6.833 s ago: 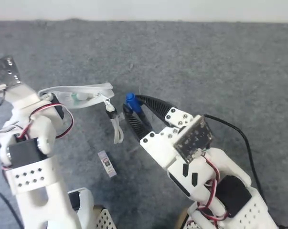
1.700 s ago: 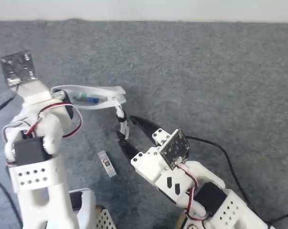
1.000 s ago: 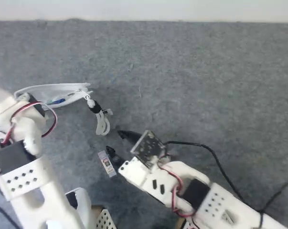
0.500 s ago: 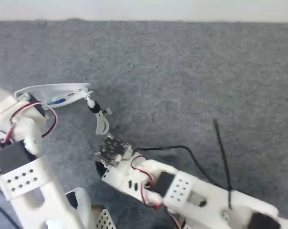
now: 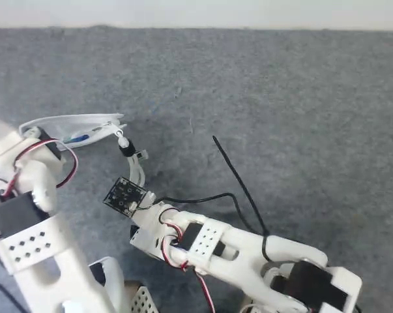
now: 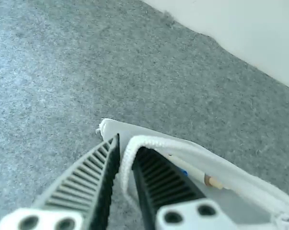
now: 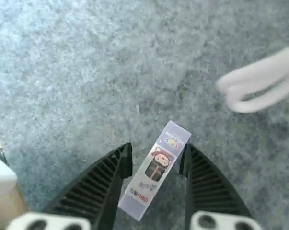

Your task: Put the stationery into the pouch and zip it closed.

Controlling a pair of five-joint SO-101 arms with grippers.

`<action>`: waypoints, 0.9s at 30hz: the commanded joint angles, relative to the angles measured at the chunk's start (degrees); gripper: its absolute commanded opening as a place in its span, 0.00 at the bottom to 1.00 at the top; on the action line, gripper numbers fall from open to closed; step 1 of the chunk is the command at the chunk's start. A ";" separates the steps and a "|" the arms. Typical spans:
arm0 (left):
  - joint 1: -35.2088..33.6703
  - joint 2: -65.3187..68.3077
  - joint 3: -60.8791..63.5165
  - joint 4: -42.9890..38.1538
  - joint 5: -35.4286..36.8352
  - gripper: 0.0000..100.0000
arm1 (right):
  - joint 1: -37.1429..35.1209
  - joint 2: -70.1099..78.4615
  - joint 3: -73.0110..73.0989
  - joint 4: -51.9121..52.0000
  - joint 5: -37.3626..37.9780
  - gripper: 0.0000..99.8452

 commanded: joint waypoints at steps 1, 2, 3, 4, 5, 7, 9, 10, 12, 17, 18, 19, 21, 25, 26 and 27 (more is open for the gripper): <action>-0.18 -0.53 -1.19 -2.46 0.79 0.01 | -0.75 0.75 -3.96 -0.66 0.97 0.17; -0.18 -0.53 -1.19 -2.46 0.79 0.01 | -0.75 1.36 -4.22 -0.66 0.97 0.17; -0.18 -0.53 -1.19 -2.46 0.79 0.01 | -0.66 1.89 -4.57 -0.66 1.05 0.17; -0.18 -0.53 -1.19 -2.46 0.79 0.01 | -0.57 2.51 -4.66 -0.66 1.05 0.17; -0.18 -0.53 -1.10 -2.46 0.79 0.01 | -0.57 3.03 -4.92 -0.66 1.05 0.17; -0.18 -0.53 -1.10 -2.46 0.70 0.01 | -0.57 4.18 -5.10 -0.66 1.14 0.17; -0.18 -0.53 -1.10 -2.46 0.70 0.01 | -0.22 4.44 -5.19 -0.66 1.14 0.17; -0.18 -0.53 -1.10 -2.37 0.70 0.01 | 0.04 4.44 -5.19 -0.57 1.14 0.17; -0.18 -0.53 -1.10 -2.37 0.70 0.01 | 0.48 4.35 -5.63 1.01 1.14 0.17; -0.18 -0.53 -1.10 -2.20 0.70 0.01 | 1.89 6.55 -13.01 14.81 1.14 0.17; -0.18 -0.53 -1.10 -2.20 0.70 0.01 | 2.07 7.60 -14.59 17.45 1.14 0.17; -0.18 -0.53 -1.10 -2.20 0.70 0.01 | 2.24 8.84 -16.00 19.38 1.14 0.17; -0.18 -0.53 -1.10 -2.20 0.70 0.01 | 2.24 11.30 -18.46 22.46 1.14 0.17; -0.18 -0.53 -1.10 -2.11 0.70 0.01 | 2.24 14.02 -22.59 27.47 1.14 0.17; -0.18 -0.53 -1.10 -2.11 0.70 0.01 | 2.33 14.29 -22.95 28.09 1.14 0.17; -0.18 -0.53 -1.10 -2.11 0.70 0.01 | 2.51 14.29 -22.95 28.35 1.14 0.17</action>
